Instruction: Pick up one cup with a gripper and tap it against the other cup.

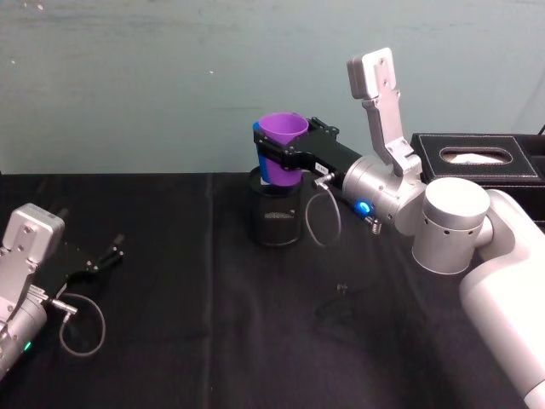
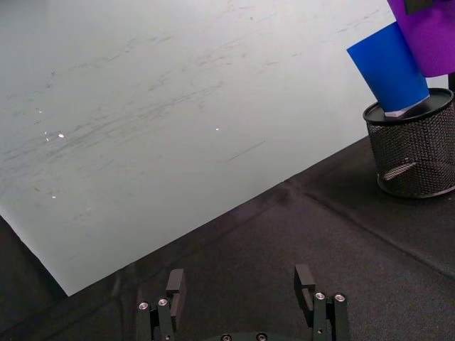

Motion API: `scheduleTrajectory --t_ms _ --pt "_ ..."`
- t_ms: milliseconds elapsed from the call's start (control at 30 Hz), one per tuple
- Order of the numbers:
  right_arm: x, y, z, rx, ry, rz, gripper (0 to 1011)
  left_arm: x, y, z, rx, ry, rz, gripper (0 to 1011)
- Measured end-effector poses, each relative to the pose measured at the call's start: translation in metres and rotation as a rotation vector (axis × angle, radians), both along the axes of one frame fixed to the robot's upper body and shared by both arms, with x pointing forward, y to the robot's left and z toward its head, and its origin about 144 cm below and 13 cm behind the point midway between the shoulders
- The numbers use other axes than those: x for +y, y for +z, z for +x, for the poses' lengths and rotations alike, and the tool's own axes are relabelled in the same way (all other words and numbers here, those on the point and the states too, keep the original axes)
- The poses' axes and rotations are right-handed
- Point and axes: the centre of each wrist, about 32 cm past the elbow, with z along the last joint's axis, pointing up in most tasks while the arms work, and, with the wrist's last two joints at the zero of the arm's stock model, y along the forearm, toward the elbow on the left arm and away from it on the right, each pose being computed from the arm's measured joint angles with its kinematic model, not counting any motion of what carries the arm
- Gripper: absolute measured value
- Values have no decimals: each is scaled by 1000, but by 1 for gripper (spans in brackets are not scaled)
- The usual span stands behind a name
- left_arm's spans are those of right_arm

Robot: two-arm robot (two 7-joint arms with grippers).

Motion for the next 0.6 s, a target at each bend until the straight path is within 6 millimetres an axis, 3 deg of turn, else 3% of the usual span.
scheduleTrajectory --t_ms 600 --pt "1 3 2 -6 -7 3 762 0 0 0 0 0 0 1000"
